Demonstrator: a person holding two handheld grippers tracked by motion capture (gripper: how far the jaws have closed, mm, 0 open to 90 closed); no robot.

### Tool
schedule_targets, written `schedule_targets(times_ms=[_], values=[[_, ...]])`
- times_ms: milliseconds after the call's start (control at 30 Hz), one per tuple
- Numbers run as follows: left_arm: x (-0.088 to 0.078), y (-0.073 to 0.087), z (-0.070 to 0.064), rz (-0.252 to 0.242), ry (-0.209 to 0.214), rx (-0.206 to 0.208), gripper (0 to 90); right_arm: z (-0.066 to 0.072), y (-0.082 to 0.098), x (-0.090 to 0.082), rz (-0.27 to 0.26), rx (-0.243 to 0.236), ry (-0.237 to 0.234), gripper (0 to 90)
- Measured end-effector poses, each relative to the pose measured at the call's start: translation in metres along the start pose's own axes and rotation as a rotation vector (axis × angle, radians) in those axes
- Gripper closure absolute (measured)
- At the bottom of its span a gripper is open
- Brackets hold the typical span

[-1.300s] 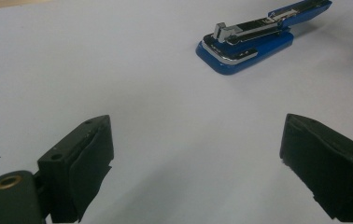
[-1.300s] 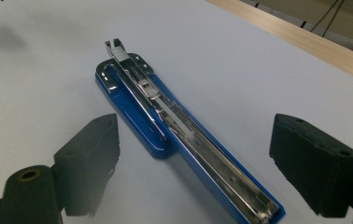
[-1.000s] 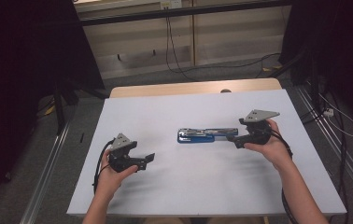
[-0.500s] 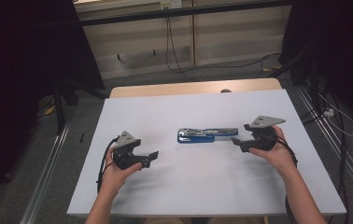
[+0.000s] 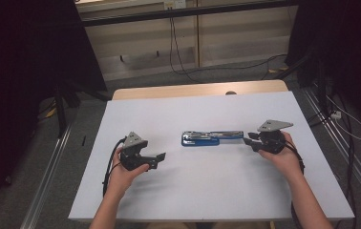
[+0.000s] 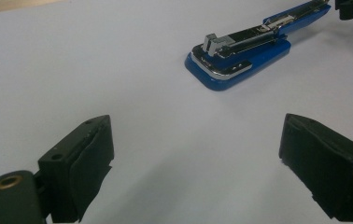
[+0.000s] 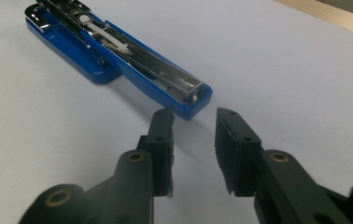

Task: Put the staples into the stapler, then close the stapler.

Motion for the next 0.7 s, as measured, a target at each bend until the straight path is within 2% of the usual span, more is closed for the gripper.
schedule_targets(times_ms=[33,233,467,633,700], values=[[0.001,0.000,-0.001,-0.001,0.003,-0.002,10.4,0.000,0.000,0.000,0.003,0.003,0.005,76.7],[0.006,-0.003,-0.001,-0.007,0.009,-0.002,10.8,-0.003,0.003,0.003,0.023,0.016,0.022,89.6],[0.013,-0.002,-0.001,-0.006,0.010,-0.024,11.6,-0.004,0.002,0.009,0.030,0.013,0.021,90.0],[0.014,-0.006,-0.002,-0.003,0.012,-0.011,11.5,-0.007,0.004,0.012,0.037,0.025,0.024,90.0],[0.015,-0.006,-0.003,-0.003,0.016,-0.012,11.6,-0.006,0.005,0.013,0.050,0.016,0.026,90.0]])
Point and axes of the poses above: each handheld gripper's, and its own axes: x roughly forward along the jaws, y roughly out of its underside, z roughly to its left, the point moved 5 cm from there along x, roughly forward along the jaws, and after that the axes turned 5 degrees about -z, right-handed, at the moved point
